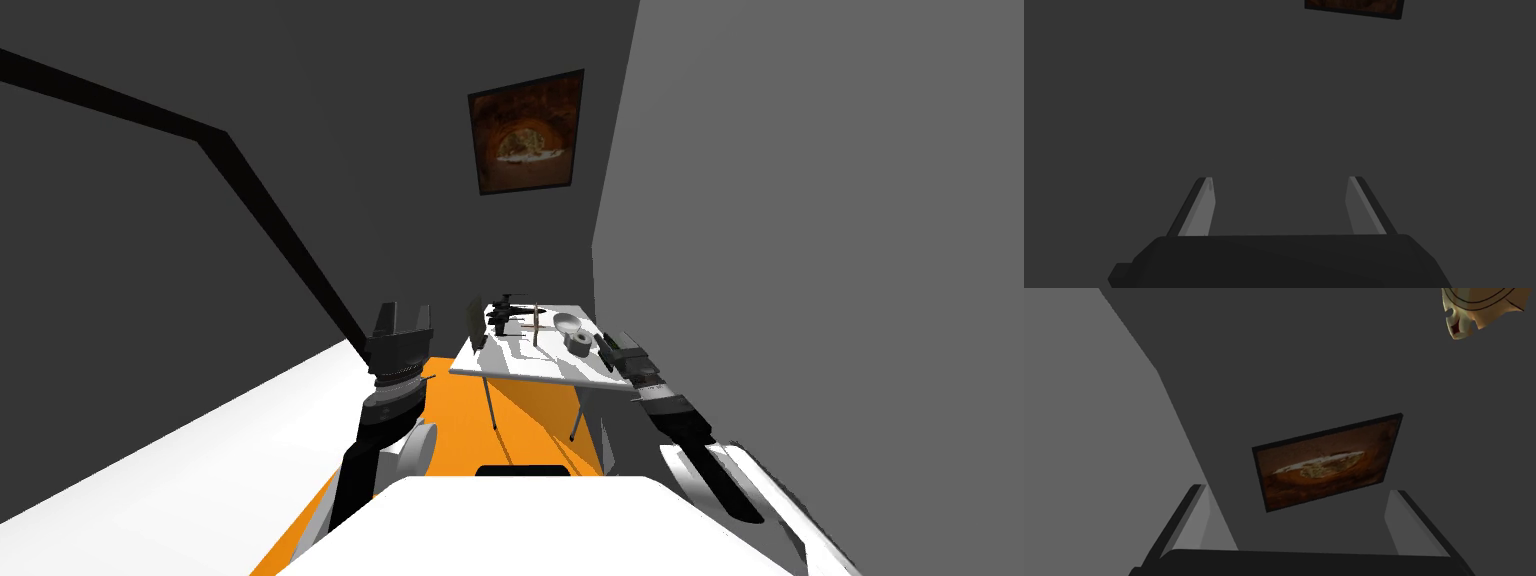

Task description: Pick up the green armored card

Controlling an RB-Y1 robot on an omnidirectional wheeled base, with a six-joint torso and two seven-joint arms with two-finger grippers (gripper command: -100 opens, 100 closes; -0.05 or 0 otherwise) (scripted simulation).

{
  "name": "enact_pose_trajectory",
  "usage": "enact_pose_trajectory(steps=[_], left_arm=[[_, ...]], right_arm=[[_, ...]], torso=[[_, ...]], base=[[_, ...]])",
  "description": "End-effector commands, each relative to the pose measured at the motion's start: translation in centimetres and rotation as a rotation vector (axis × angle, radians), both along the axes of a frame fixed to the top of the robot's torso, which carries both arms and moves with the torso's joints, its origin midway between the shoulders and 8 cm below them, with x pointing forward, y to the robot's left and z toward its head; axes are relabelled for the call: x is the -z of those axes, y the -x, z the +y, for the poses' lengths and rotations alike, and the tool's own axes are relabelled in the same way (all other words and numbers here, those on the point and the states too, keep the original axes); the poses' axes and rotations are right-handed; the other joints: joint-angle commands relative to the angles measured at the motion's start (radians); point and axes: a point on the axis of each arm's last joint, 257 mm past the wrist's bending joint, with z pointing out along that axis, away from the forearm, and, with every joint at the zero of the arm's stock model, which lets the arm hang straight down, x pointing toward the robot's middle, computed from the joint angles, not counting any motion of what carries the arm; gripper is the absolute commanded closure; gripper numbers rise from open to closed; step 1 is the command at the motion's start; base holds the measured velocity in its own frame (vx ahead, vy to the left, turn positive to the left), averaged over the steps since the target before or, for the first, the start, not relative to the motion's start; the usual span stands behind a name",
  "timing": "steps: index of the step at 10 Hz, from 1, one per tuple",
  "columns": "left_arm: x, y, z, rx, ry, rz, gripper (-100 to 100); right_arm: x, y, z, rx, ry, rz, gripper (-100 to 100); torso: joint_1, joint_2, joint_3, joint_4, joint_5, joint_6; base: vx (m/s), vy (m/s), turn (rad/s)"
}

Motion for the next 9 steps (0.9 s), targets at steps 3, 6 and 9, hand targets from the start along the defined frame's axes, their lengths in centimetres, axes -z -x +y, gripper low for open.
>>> enact_pose_trajectory(steps=[3,6,9], left_arm=[[0.0,0.0,0.0,0.0,0.0,0.0,0],[0.0,0.0,0.0,0.0,0.0,0.0,0],[0.0,0.0,0.0,0.0,0.0,0.0,0]], right_arm=[[3.2,-0.8,-2.2,0.067,0.147,0.068,-100],[6.2,-1.3,-4.9,0.13,0.316,0.144,-100],[8.7,-1.4,-7.7,0.183,0.478,0.214,-100]], torso=[[-0.001,0.0,0.0,0.0,0.0,0.0],[0.0,0.0,0.0,0.0,0.0,0.0],[0.0,0.0,0.0,0.0,0.0,0.0]], base=[[-0.001,0.019,0.0],[0.001,0.027,-0.003],[0.001,0.027,-0.002]])
